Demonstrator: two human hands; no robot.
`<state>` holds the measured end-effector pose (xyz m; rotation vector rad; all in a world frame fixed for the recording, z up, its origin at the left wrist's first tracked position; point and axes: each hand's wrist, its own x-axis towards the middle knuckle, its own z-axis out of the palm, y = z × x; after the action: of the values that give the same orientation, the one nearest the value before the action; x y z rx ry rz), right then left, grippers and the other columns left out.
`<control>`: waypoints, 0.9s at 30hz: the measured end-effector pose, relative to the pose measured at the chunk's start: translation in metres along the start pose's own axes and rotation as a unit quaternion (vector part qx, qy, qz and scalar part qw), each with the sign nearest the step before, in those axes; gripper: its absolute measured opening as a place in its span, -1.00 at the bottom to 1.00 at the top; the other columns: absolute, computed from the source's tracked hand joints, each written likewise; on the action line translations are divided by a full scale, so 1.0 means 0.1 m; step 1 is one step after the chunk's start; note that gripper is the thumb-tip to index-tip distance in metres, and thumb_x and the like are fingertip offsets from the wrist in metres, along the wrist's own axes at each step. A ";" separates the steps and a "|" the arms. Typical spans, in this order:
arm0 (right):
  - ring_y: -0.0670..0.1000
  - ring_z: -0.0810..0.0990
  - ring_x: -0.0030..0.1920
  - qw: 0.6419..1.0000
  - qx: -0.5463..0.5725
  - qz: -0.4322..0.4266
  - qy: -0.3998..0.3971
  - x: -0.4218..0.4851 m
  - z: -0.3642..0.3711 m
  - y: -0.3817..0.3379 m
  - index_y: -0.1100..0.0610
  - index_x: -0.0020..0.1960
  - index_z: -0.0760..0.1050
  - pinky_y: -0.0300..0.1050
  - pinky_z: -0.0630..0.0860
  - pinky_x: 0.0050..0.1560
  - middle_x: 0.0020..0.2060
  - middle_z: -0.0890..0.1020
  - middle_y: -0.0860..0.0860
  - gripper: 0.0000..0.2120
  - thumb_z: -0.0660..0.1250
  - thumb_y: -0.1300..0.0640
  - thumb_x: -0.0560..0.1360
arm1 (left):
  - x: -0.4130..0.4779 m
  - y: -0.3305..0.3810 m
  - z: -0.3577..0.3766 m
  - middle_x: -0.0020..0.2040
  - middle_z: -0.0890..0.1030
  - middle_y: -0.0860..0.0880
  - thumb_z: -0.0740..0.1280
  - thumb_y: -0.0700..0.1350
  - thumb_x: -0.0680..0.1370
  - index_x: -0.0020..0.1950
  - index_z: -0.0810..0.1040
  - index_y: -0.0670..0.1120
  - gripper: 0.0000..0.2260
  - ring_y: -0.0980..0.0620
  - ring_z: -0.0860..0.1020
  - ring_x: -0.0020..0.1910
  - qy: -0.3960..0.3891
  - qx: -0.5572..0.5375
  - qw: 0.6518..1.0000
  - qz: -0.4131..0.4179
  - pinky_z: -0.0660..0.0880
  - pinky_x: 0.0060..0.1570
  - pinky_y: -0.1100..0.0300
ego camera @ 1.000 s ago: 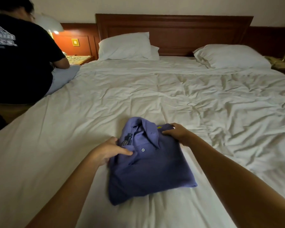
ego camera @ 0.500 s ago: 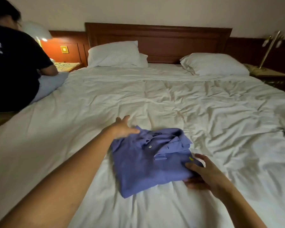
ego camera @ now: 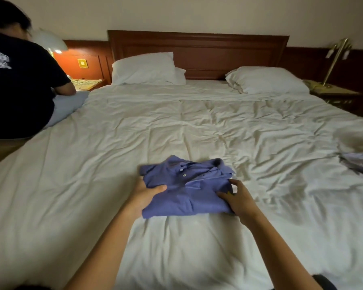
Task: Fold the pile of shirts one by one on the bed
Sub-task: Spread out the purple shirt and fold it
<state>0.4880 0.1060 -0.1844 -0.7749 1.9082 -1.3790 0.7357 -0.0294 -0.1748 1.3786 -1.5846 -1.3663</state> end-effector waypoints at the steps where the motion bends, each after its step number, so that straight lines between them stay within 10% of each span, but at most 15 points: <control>1: 0.04 0.64 -0.19 1.000 0.013 0.007 -0.021 -0.12 -0.05 0.02 0.06 0.28 0.40 -0.21 0.56 -0.36 -0.08 0.64 0.08 -0.53 0.48 0.27 0.46 | -0.02 -0.02 -0.11 0.12 0.67 -0.05 0.54 -0.12 0.46 0.27 0.52 -0.06 -0.59 -0.05 0.63 0.14 -0.010 -0.019 1.000 0.015 0.58 0.11 0.08; 5: 0.06 0.67 -0.28 0.990 -0.010 0.058 -0.126 -0.43 -0.25 0.08 -0.07 0.12 0.54 -0.12 0.56 -0.40 -0.15 0.71 0.08 -0.68 0.54 0.10 0.42 | -0.12 -0.16 -0.46 0.12 0.65 0.13 0.54 -0.19 0.45 0.24 0.50 0.03 -0.58 0.13 0.60 0.18 -0.106 0.038 0.992 0.064 0.49 -0.06 0.45; 11: -0.01 0.50 -0.36 0.999 0.029 0.039 0.004 -0.04 -0.14 -0.13 0.14 -0.09 0.58 -0.14 0.41 -0.33 -0.31 0.57 0.04 -0.80 0.35 0.01 0.56 | -0.01 0.04 -0.24 0.19 0.39 -0.07 0.50 0.18 0.42 0.30 0.44 -0.04 -0.44 -0.17 0.46 0.24 0.069 0.262 0.958 0.090 0.42 0.26 0.00; 21: 0.09 0.44 -0.18 0.959 -0.237 -0.060 0.139 0.37 0.14 -0.32 0.14 -0.03 0.46 -0.09 0.33 -0.15 -0.22 0.50 0.01 -0.79 0.35 -0.01 0.54 | 0.57 0.45 0.54 0.16 0.60 -0.12 0.32 0.18 0.52 0.19 0.52 -0.13 -0.57 -0.18 0.57 0.13 -0.036 0.478 0.873 0.085 0.43 -0.10 0.09; 24: 0.10 0.51 -0.25 0.969 -0.195 -0.065 0.138 0.39 0.12 -0.38 0.17 -0.09 0.48 -0.04 0.45 -0.20 -0.29 0.54 0.01 -0.81 0.36 0.04 0.54 | 0.68 0.46 0.45 -0.12 0.67 -0.10 0.22 -0.04 0.59 -0.05 0.58 -0.14 -0.78 -0.14 0.65 -0.11 -0.046 0.336 0.940 0.041 0.54 -0.18 0.07; 27: 0.03 0.57 -0.47 0.994 0.091 0.014 0.064 0.46 0.22 -0.61 0.22 -0.16 0.53 -0.13 0.56 -0.43 -0.38 0.60 0.10 -0.83 0.35 0.16 0.57 | 0.71 0.49 0.25 -0.33 0.66 -0.06 0.22 -0.12 0.62 -0.11 0.54 -0.17 -0.82 0.02 0.65 -0.37 -0.079 -0.023 0.992 -0.093 0.58 -0.39 0.20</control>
<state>0.4827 0.0417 -0.1388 -0.5823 1.8487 -1.5928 0.6790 -0.0935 -0.1465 1.4488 -1.5443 -1.6489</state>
